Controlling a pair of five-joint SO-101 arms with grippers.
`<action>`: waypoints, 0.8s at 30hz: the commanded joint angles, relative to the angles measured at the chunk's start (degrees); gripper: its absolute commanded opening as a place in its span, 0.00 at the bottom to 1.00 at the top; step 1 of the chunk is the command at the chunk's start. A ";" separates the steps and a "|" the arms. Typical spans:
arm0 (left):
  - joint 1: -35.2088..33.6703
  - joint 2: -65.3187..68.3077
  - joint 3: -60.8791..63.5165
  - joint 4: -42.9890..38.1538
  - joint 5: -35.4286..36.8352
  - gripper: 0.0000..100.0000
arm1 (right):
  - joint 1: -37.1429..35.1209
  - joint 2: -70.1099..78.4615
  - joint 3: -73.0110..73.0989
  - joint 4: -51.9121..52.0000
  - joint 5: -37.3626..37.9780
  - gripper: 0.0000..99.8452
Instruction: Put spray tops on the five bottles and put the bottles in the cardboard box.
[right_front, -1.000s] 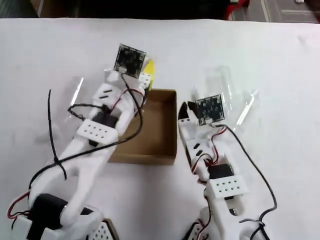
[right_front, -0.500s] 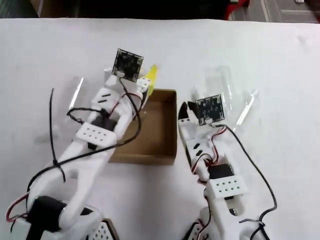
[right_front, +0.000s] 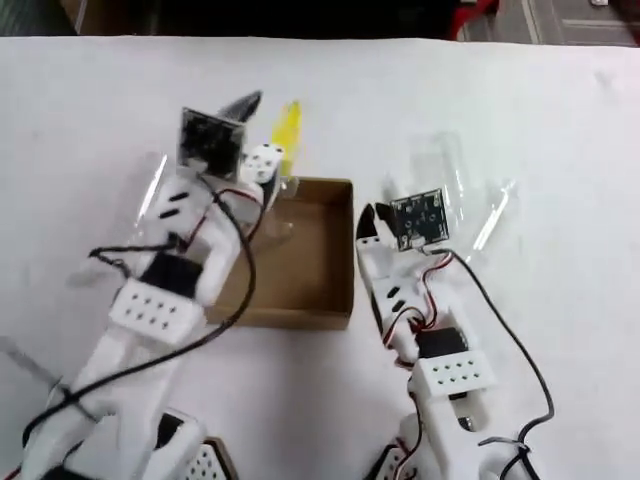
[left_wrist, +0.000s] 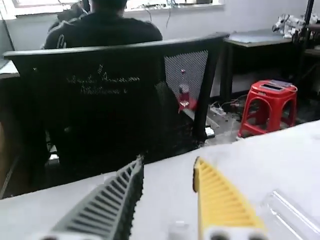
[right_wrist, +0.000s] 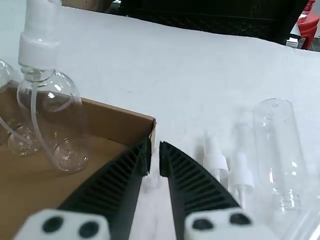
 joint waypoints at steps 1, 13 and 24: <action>-3.12 -12.62 -1.14 5.45 0.26 0.15 | -0.22 -0.57 -0.97 -1.54 0.70 0.02; -29.76 -21.41 -24.53 44.48 0.26 0.15 | 0.04 -0.66 -0.97 -1.54 0.70 0.02; -42.68 0.75 -21.63 62.95 -13.54 0.15 | 0.13 -0.92 -0.97 -1.54 0.70 0.02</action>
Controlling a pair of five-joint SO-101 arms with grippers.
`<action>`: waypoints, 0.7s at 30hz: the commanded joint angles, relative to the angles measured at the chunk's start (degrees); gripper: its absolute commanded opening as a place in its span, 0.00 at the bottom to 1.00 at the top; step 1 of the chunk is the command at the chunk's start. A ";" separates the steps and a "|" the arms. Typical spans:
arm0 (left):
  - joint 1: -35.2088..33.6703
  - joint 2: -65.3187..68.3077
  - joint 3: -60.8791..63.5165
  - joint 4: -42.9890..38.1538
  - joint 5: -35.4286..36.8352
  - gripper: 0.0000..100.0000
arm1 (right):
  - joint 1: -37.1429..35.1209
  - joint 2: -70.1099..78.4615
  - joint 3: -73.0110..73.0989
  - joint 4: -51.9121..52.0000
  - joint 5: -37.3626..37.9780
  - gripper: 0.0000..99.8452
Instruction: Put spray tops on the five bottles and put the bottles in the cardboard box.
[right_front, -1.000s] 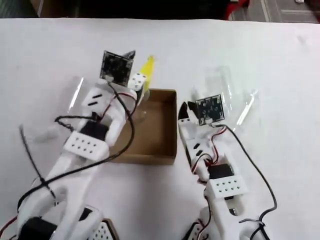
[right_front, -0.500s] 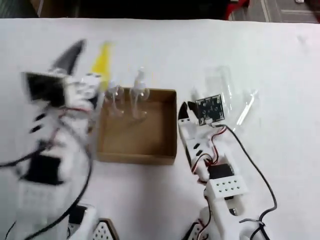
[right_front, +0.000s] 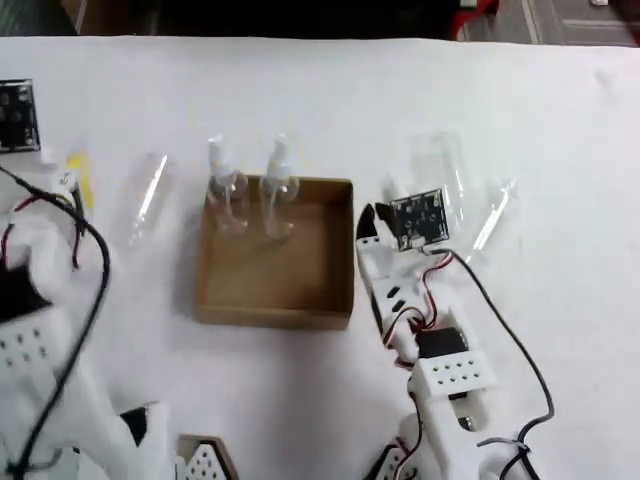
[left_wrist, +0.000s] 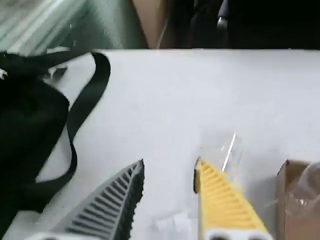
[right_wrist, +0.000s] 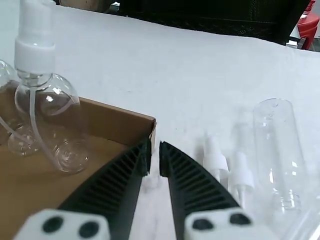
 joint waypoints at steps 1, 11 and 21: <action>-3.47 8.40 3.08 2.37 -4.40 0.15 | 0.13 -0.92 -0.97 -1.54 0.70 0.02; -3.65 19.47 8.18 -8.44 -4.66 0.24 | 0.13 -0.75 -0.79 -1.27 0.70 0.02; -3.47 49.54 -17.14 4.48 -7.74 0.22 | 0.13 -0.66 -0.79 -1.45 0.70 0.02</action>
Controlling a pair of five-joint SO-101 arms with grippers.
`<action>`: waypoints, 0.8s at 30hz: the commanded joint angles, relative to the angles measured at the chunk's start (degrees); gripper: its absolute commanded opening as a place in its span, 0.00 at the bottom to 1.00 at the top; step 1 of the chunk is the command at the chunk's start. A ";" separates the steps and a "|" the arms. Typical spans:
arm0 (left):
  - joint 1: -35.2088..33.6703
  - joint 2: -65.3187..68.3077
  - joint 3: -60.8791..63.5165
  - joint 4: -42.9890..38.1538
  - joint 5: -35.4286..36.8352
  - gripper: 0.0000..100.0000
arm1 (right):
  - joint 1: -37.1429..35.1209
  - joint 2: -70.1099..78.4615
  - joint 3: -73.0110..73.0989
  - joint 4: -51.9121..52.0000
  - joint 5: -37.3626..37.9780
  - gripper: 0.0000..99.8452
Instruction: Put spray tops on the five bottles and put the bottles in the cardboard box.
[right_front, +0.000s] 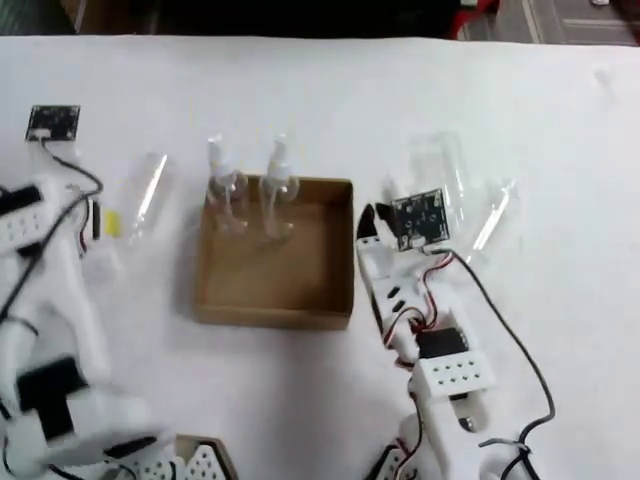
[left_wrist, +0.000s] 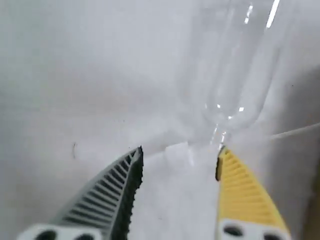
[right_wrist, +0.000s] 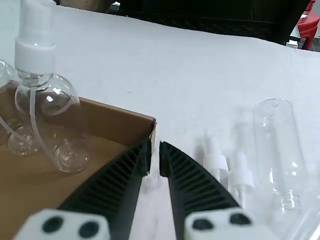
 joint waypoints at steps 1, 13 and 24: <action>0.31 11.38 -15.47 7.74 -0.70 0.22 | 0.13 -0.66 -0.79 -1.45 0.70 0.02; 6.11 16.84 -20.84 10.73 -6.07 0.23 | -0.40 -0.66 -0.88 -1.45 0.70 0.02; 7.08 28.00 -25.14 8.79 -5.98 0.23 | -0.31 -0.66 -0.79 -1.45 0.70 0.02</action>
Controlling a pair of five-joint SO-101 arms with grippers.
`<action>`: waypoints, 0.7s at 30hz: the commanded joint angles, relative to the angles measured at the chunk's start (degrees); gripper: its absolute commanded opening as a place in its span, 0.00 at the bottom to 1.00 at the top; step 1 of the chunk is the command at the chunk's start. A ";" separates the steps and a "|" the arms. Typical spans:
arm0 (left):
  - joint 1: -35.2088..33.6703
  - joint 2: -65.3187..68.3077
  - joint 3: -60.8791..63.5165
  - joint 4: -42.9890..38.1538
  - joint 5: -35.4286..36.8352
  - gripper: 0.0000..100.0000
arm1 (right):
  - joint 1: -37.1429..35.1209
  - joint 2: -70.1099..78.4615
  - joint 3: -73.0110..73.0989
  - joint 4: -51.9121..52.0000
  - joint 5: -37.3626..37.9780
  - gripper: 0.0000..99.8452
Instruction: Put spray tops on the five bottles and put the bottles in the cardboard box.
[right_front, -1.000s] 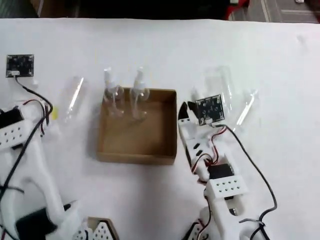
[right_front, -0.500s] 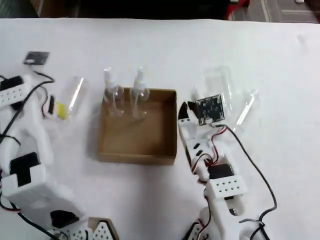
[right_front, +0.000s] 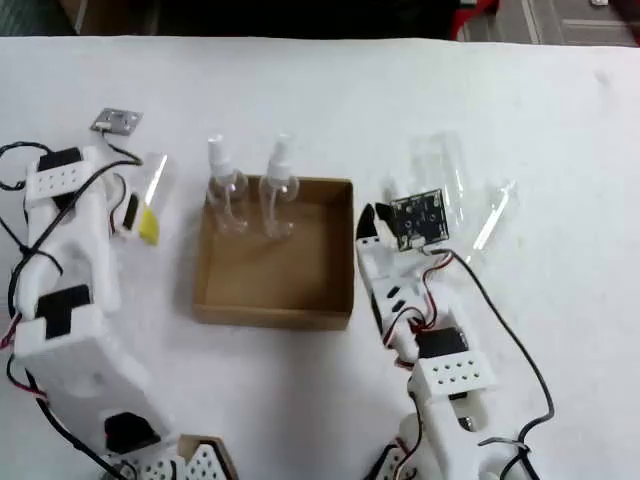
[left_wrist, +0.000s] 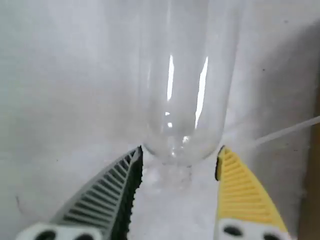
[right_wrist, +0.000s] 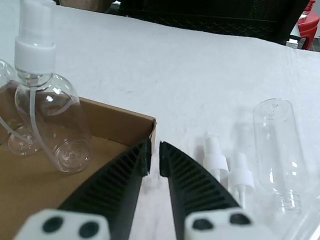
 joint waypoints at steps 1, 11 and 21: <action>0.57 3.30 -5.63 -0.70 0.18 0.22 | -0.31 -0.66 -0.79 -1.45 0.70 0.02; 0.92 1.71 -6.15 0.44 1.58 0.02 | -0.31 -0.66 -0.79 -1.45 0.70 0.02; 2.77 -9.10 -6.24 11.34 -0.70 0.03 | -0.04 -0.92 -0.79 -1.45 0.70 0.02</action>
